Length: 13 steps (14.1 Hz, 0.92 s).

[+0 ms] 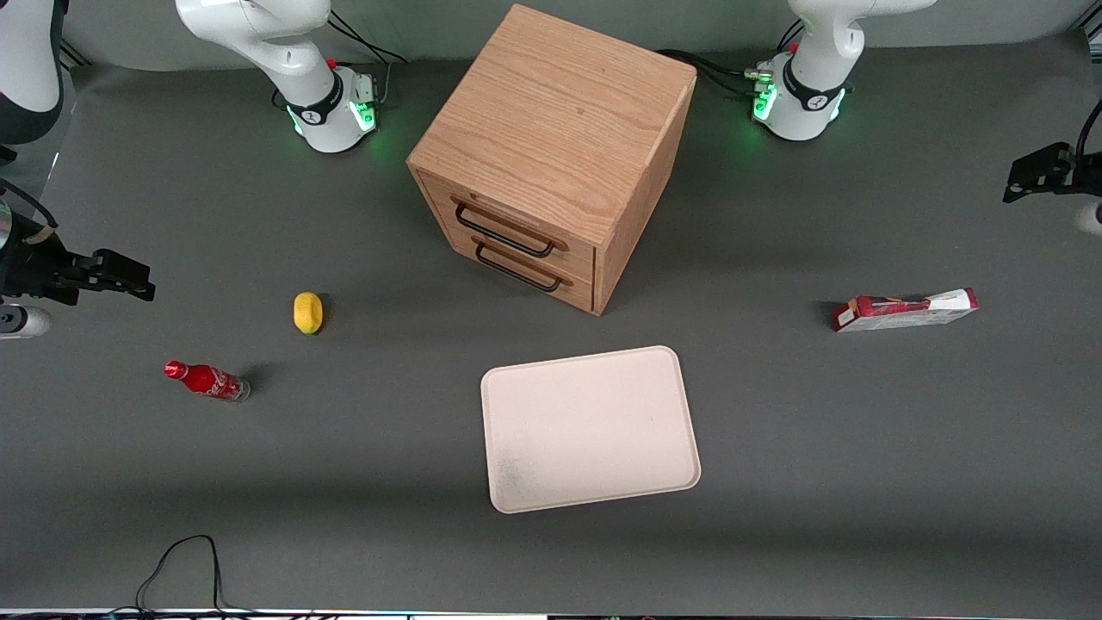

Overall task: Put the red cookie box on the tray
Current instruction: 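Move the left gripper over the red plaid cookie box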

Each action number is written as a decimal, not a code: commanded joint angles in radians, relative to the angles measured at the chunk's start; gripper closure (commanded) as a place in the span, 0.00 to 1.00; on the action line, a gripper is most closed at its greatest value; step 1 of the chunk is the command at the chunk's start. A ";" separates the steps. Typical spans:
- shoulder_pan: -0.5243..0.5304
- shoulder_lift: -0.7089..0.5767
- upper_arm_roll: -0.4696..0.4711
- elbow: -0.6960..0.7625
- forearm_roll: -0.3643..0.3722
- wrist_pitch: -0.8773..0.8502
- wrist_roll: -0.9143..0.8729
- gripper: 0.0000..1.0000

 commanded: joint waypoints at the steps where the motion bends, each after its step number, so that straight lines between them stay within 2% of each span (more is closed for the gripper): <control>1: -0.002 -0.185 -0.001 -0.234 0.025 0.117 0.224 0.01; 3: 0.006 -0.189 0.006 -0.247 0.025 0.134 0.453 0.01; 5: 0.036 -0.187 0.006 -0.258 0.017 0.139 0.595 0.01; 8: 0.055 -0.184 0.014 -0.301 -0.013 0.174 0.707 0.00; 13: 0.056 -0.107 0.016 -0.318 -0.052 0.235 0.847 0.00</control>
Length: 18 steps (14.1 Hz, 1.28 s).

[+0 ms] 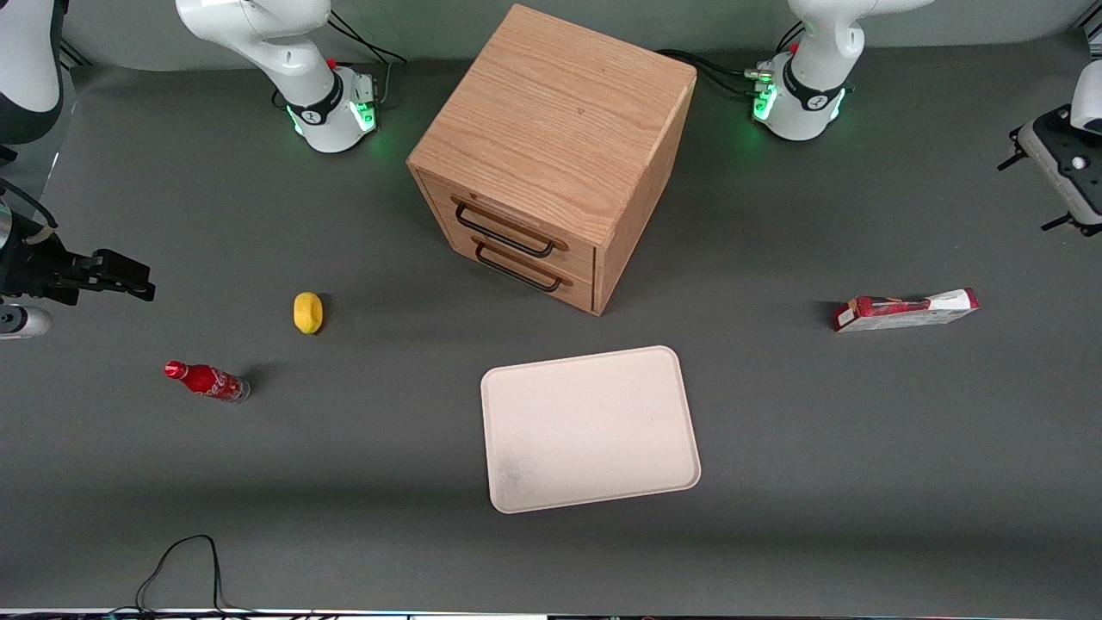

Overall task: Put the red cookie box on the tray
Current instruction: 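Move the left gripper over the red plaid cookie box, then lower the open left gripper onto the cookie box's end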

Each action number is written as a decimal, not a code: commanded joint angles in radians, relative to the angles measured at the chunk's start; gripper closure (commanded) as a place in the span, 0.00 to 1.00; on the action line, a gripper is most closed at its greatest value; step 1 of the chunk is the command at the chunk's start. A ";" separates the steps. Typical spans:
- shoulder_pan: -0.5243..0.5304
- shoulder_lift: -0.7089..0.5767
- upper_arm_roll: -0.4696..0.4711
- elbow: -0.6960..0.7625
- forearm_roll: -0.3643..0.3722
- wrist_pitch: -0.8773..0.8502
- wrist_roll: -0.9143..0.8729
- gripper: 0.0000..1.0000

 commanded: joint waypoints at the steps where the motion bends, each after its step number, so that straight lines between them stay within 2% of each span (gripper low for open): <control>1: 0.005 0.043 -0.001 -0.029 -0.024 0.081 0.089 0.00; 4: 0.039 0.089 0.000 -0.106 -0.024 0.234 0.201 0.00; 7: 0.079 0.166 0.000 -0.120 -0.032 0.303 0.309 0.01; 15: 0.082 0.244 0.002 -0.273 -0.032 0.579 0.347 0.02; 18: 0.108 0.324 0.000 -0.287 -0.036 0.633 0.349 0.01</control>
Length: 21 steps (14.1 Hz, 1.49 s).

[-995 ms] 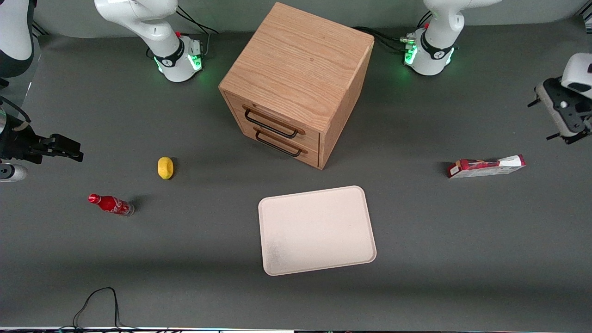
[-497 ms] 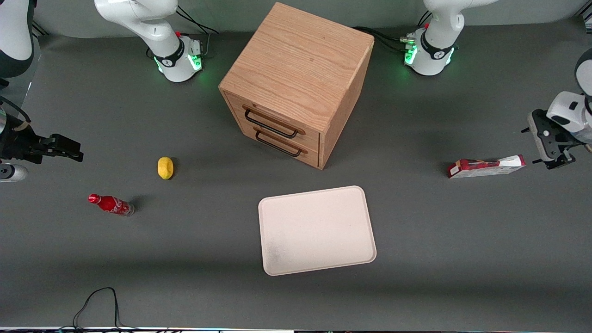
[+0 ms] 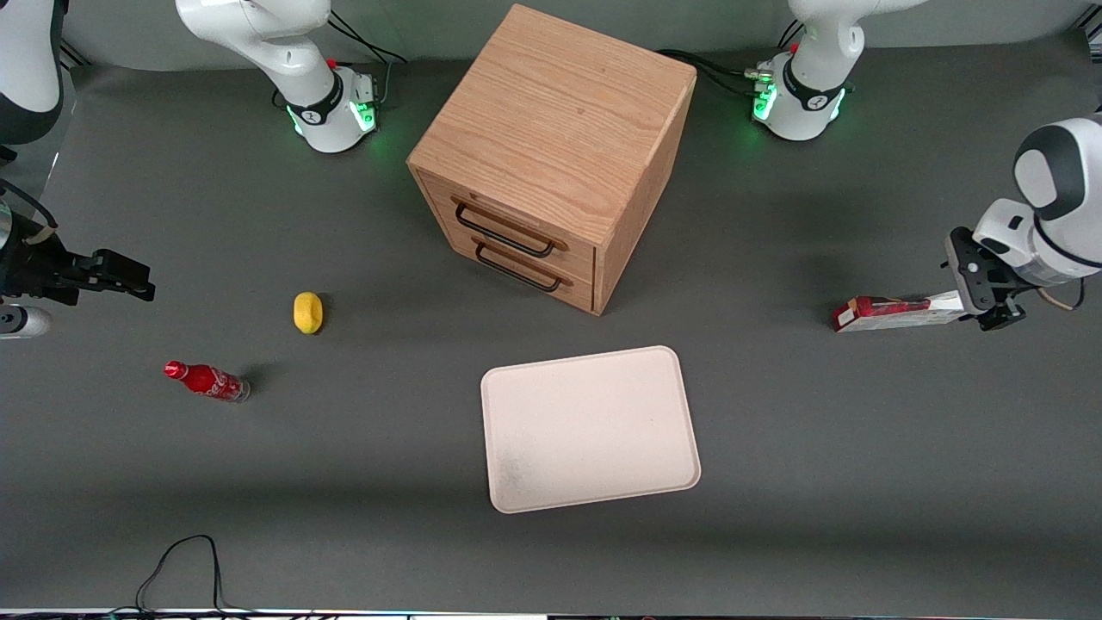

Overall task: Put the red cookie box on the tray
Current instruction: 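Lower the open left gripper onto the cookie box's end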

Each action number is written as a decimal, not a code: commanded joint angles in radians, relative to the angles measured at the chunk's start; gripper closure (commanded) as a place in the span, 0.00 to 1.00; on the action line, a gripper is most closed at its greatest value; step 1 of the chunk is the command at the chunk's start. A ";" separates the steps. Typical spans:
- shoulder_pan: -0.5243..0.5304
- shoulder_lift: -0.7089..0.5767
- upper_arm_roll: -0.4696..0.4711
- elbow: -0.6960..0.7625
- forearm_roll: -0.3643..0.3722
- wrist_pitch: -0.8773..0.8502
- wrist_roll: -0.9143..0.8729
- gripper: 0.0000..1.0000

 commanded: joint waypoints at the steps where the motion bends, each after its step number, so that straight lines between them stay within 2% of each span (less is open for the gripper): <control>1: 0.031 0.049 -0.003 -0.039 -0.030 0.086 0.039 0.01; 3: 0.028 0.053 -0.004 -0.092 -0.038 0.180 0.067 0.02; 13: 0.022 0.151 -0.009 -0.092 -0.067 0.306 0.072 0.00; 15: 0.021 0.156 -0.010 -0.092 -0.066 0.309 0.072 0.03; 16: 0.019 0.155 -0.012 -0.092 -0.066 0.309 0.073 0.25; 17: 0.019 0.158 -0.018 -0.090 -0.067 0.309 0.073 0.88; 18: 0.018 0.159 -0.021 -0.089 -0.067 0.307 0.070 1.00; 21: 0.021 0.156 -0.024 -0.087 -0.069 0.300 0.072 1.00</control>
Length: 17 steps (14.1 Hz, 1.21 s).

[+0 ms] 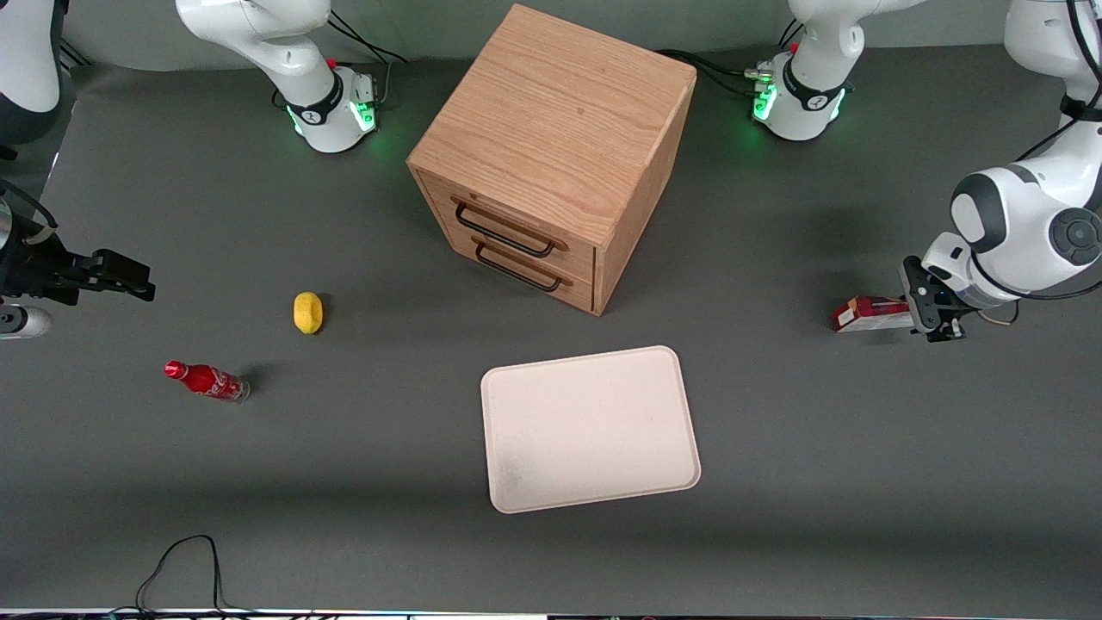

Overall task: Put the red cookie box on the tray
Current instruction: 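Close the left gripper on the cookie box end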

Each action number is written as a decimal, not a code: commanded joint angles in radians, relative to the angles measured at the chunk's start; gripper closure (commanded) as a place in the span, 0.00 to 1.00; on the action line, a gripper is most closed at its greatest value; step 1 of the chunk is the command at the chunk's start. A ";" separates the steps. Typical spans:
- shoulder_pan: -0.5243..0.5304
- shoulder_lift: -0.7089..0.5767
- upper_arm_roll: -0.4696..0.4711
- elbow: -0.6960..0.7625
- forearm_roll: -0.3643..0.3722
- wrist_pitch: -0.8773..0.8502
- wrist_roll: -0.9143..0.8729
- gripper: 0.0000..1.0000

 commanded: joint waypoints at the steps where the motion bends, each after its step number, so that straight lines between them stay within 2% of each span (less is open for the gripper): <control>1: 0.000 -0.003 -0.001 0.003 -0.023 0.000 0.028 1.00; 4: -0.001 -0.002 0.001 0.001 -0.053 -0.005 0.028 1.00; 8: 0.000 -0.021 -0.002 0.011 -0.057 -0.048 0.026 1.00; 11: 0.000 -0.056 -0.001 0.092 -0.057 -0.231 0.026 1.00; 17: -0.006 -0.143 -0.001 0.406 -0.035 -0.719 0.013 1.00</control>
